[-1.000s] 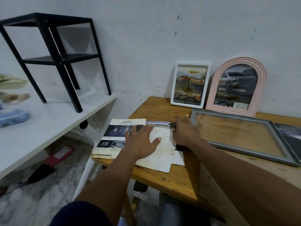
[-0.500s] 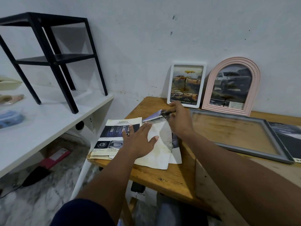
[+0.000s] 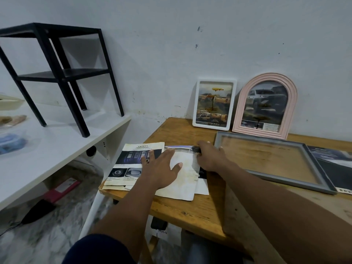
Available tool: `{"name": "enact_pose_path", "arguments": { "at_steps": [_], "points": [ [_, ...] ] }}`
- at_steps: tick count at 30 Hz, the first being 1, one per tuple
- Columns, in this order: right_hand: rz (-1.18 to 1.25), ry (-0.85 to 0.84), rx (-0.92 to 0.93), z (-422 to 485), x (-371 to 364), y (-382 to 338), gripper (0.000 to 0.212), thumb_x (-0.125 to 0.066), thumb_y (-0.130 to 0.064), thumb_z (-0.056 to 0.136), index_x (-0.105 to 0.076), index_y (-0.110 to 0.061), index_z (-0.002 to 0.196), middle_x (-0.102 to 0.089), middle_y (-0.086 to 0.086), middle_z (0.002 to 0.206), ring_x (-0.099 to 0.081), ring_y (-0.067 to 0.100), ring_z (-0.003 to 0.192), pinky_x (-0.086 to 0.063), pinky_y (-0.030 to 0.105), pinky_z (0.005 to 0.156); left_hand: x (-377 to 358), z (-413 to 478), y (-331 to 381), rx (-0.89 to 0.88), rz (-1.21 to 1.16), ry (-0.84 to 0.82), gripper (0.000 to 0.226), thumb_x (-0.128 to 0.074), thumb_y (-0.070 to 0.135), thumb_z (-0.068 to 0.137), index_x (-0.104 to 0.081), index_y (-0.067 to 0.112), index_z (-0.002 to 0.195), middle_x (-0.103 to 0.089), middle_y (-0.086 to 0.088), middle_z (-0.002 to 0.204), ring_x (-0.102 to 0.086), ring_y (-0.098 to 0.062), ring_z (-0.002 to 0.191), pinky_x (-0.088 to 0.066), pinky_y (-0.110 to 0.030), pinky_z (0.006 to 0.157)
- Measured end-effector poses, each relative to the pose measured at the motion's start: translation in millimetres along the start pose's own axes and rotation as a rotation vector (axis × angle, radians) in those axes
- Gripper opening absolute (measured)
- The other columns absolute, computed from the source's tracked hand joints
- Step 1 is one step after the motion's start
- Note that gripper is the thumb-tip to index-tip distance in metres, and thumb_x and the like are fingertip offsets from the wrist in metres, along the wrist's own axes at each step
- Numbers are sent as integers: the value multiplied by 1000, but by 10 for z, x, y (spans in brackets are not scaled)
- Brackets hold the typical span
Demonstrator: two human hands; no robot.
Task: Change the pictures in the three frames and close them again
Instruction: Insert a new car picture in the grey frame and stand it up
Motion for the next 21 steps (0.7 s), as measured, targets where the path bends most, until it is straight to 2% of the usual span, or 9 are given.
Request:
{"name": "enact_pose_path", "arguments": {
  "at_steps": [1, 3, 6, 8, 11, 14, 16, 19, 21],
  "points": [
    [-26, 15, -4, 23, -45, -12, 49, -47, -19, 99, -35, -21, 146, -38, 8, 154, -24, 27, 148, -9, 55, 120, -5, 3, -6, 1, 1, -3, 69, -26, 68, 100, -14, 37, 160, -8, 8, 171, 5, -39, 155, 1, -67, 120],
    [-72, 118, -3, 57, -84, -29, 45, -51, -18, 97, -41, -22, 141, -47, 8, 148, -30, 26, 145, -7, 57, 119, -13, 11, -15, 5, 4, -5, 70, -26, 69, 100, -14, 37, 160, -7, 9, 171, 5, -38, 156, 1, -66, 120],
    [-29, 267, 2, 74, -95, -61, 40, -57, -15, 93, -48, -25, 131, -65, 5, 125, -51, 27, 125, -23, 51, 115, -18, 30, -11, 7, 17, 0, 70, -25, 69, 99, -14, 36, 161, -8, 9, 171, 5, -39, 156, 1, -67, 120],
    [75, 318, 19, 91, -89, -96, 39, -60, -12, 92, -51, -27, 127, -69, 3, 117, -56, 27, 117, -36, 46, 106, -19, 33, -9, 9, 18, -2, 70, -25, 68, 100, -14, 35, 160, -8, 8, 171, 4, -39, 155, 1, -67, 120],
    [333, 375, 42, 123, 3, -167, 36, -63, -5, 90, -57, -28, 117, -69, 1, 108, -62, 24, 102, -53, 46, 88, -10, 37, -5, 15, 4, -2, 71, -24, 69, 100, -11, 36, 161, -6, 9, 171, 5, -39, 155, 1, -67, 120],
    [477, 448, 34, 125, 206, -152, 30, -62, 0, 89, -59, -25, 106, -68, 0, 97, -63, 20, 89, -57, 45, 77, -1, 42, 21, 2, -15, 7, 71, -23, 68, 100, -9, 36, 161, -4, 10, 171, 3, -39, 155, 1, -67, 120],
    [528, 509, 34, 103, 361, -84, 31, -59, 5, 89, -59, -22, 102, -66, 3, 96, -62, 22, 87, -56, 43, 77, 1, 45, 38, 2, -20, 5, 70, -23, 68, 100, -9, 35, 161, -4, 10, 171, 2, -39, 155, 0, -66, 120],
    [530, 605, 24, 68, 634, 90, 28, -57, 7, 90, -60, -19, 101, -62, 1, 100, -61, 20, 96, -55, 39, 85, 18, 70, 72, -8, -5, -32, 70, -26, 67, 101, -11, 35, 161, -6, 9, 171, 2, -40, 155, -1, -67, 120],
    [508, 645, -12, 56, 856, 266, 26, -57, 5, 91, -59, -19, 102, -62, 5, 108, -60, 21, 98, -52, 34, 81, 52, 93, 110, -5, 0, -53, 69, -29, 66, 101, -16, 34, 161, -8, 7, 171, 2, -39, 155, 2, -67, 120]
  ]
}}
Point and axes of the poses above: each hand's wrist, its own z-axis towards the middle knuckle, its own x-axis out of the back of the hand, y = z × x, the point moved 2 cm from there along z, towards the middle knuckle
